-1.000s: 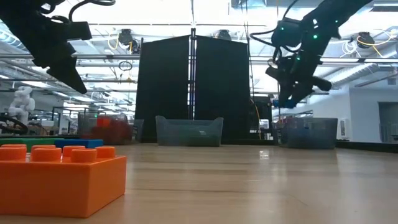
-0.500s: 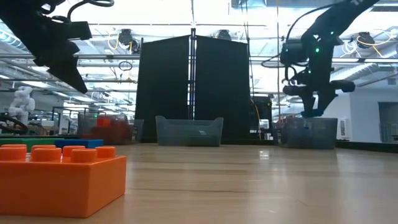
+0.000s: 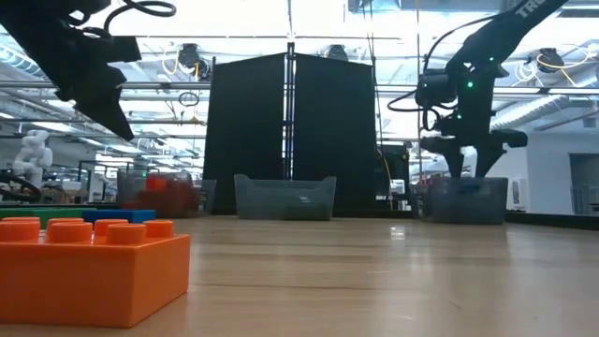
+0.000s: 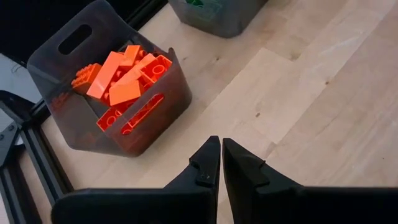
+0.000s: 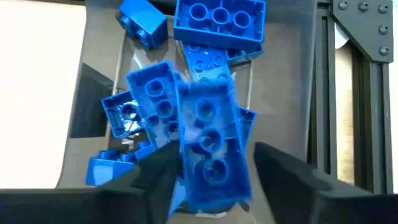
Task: Sort blocks
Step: Put the blue game piece into the right black bin, then put the orange game piece into the left black bin
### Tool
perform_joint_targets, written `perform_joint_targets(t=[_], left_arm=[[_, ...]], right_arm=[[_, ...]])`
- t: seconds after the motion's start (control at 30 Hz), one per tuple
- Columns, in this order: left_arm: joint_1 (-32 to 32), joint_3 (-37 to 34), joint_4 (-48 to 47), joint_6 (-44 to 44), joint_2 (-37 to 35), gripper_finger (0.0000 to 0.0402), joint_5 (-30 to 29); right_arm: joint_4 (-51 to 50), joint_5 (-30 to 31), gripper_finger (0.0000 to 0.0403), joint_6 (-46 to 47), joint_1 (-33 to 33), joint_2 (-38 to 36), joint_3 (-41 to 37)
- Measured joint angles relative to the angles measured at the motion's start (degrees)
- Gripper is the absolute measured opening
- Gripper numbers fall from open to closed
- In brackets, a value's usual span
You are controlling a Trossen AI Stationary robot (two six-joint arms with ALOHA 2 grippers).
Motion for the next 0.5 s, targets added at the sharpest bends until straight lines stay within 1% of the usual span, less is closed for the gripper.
perform_joint_targets(t=[0.1,0.2,0.3,0.5], left_arm=[[0.5,0.0,-0.1,0.0,0.0,0.0023,0.0],[0.9,0.0,-0.1,0.0,0.0,0.0023,0.0],[1.4,0.0,0.0,0.0,0.0,0.0023,0.0],[1.5,0.0,0.0,0.0,0.0,0.0023,0.0]], right_arm=[[0.1,-0.1,0.0241,0.0,0.0,-0.4,0.0],[0.1,-1.4,0.0259,-0.4,0.0,-0.4,0.0],[0.2,-3.0,0.0258,-1.8,0.0,-0.9,0.0],[0.9,-3.3,0.0232,-5.6,0.1,-4.4,3.2]])
